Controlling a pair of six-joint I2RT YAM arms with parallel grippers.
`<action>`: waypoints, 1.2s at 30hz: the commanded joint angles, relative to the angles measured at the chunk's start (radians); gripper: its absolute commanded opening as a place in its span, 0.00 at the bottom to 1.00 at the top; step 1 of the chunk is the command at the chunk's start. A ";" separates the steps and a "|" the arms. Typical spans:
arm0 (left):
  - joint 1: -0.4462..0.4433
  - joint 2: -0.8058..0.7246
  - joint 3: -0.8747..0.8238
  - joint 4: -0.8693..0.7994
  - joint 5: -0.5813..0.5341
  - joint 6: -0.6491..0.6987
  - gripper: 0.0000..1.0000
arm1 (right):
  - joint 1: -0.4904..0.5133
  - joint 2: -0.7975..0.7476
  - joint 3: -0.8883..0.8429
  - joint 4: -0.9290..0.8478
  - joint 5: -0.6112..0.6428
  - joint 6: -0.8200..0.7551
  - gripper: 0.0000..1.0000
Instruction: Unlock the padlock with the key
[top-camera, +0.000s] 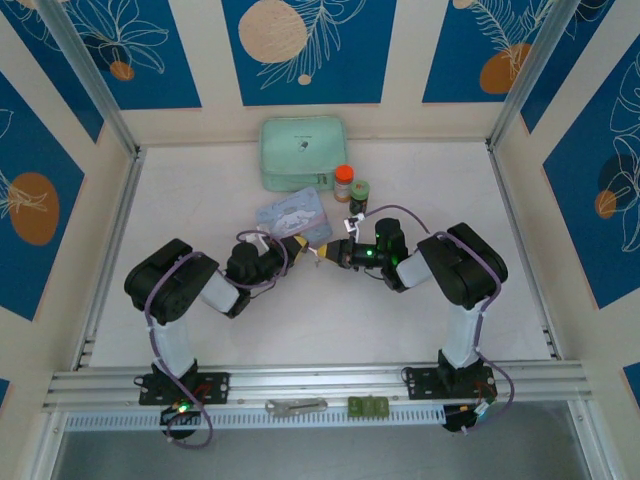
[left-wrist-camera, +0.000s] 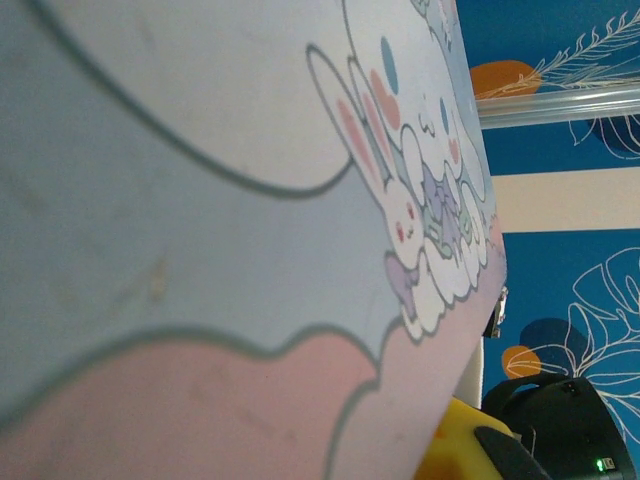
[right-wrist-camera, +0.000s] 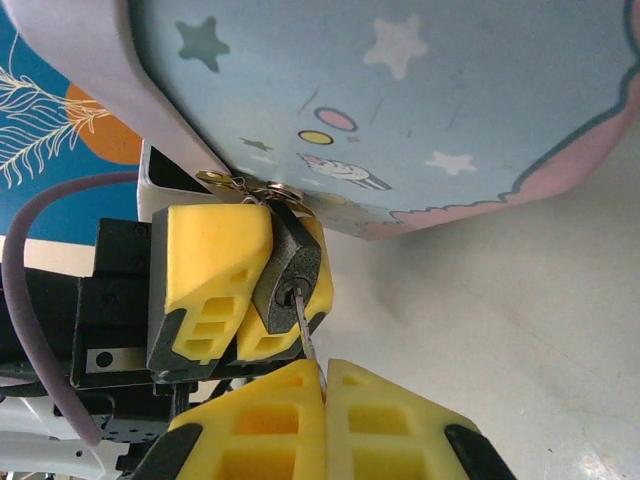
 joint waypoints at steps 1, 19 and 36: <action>-0.031 -0.028 0.010 0.080 0.056 -0.014 0.00 | 0.015 0.011 0.046 0.025 -0.018 -0.014 0.00; -0.050 -0.051 0.001 0.079 0.133 -0.039 0.00 | 0.010 -0.056 0.097 -0.179 0.016 -0.268 0.00; -0.048 -0.010 0.029 0.080 0.111 0.010 0.00 | -0.013 -0.055 0.087 -0.191 -0.105 -0.043 0.00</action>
